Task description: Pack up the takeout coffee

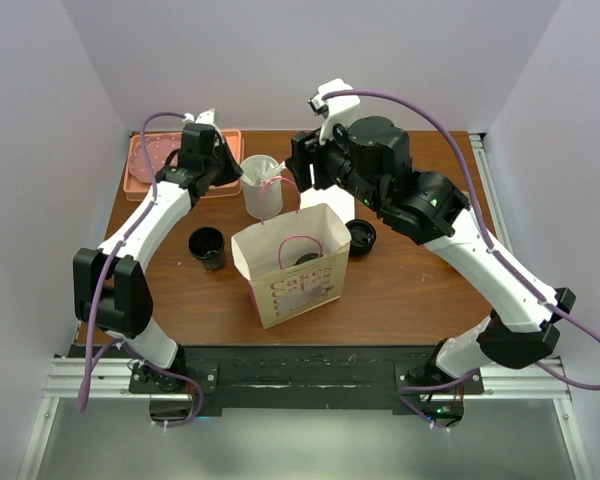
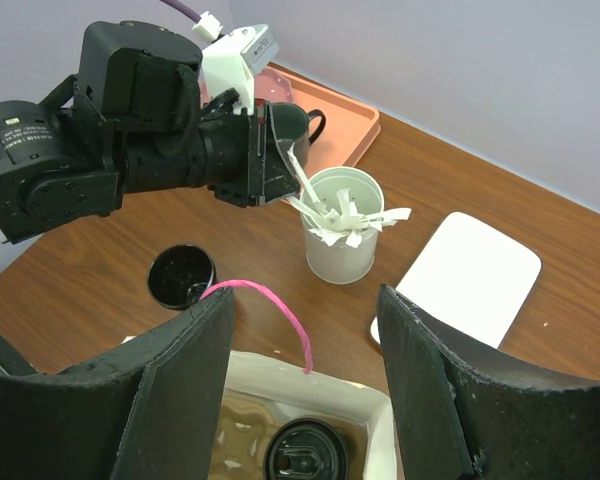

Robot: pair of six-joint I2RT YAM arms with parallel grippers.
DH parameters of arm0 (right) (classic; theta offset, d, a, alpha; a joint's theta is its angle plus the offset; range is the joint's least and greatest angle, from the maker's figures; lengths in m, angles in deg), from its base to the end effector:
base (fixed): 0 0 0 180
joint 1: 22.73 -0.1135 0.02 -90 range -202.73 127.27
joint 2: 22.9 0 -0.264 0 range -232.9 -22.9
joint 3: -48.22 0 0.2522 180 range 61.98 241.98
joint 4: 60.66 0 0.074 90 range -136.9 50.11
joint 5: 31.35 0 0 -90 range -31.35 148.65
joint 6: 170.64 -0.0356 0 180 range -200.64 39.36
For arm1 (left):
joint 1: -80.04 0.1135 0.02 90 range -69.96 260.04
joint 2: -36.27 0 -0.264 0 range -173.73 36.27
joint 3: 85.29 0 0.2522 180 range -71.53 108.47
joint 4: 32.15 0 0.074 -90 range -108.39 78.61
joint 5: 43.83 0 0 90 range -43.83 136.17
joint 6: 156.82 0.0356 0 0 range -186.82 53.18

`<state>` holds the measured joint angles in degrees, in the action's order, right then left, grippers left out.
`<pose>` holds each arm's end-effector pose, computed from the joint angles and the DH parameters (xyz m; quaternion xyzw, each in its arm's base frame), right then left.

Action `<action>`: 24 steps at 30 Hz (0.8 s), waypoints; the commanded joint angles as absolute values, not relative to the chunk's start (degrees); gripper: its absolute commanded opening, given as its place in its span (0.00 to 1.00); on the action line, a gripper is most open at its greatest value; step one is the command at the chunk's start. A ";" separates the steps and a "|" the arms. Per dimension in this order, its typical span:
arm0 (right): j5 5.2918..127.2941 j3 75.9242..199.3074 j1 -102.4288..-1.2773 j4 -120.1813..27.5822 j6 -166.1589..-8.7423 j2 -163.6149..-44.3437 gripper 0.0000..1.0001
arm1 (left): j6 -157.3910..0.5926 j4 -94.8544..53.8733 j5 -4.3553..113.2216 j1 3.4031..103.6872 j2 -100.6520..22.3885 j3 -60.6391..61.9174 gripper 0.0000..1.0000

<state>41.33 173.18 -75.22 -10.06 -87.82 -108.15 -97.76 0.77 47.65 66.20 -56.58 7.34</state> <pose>0.1900 0.2301 0.5173 -0.2051 0.7403 0.2125 0.6039 0.3659 -0.0911 0.3163 -0.1247 0.8705 -0.1918 0.4358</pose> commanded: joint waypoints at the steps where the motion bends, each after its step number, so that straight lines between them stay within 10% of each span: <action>1: 39.84 173.34 -74.93 -11.12 -86.79 -105.87 0.63 | -96.00 -0.73 48.81 66.25 -56.45 9.68 0.01; 24: 35.72 171.76 -74.67 -10.24 -88.90 -103.41 0.63 | -95.82 10.62 46.88 66.25 -41.87 18.12 0.00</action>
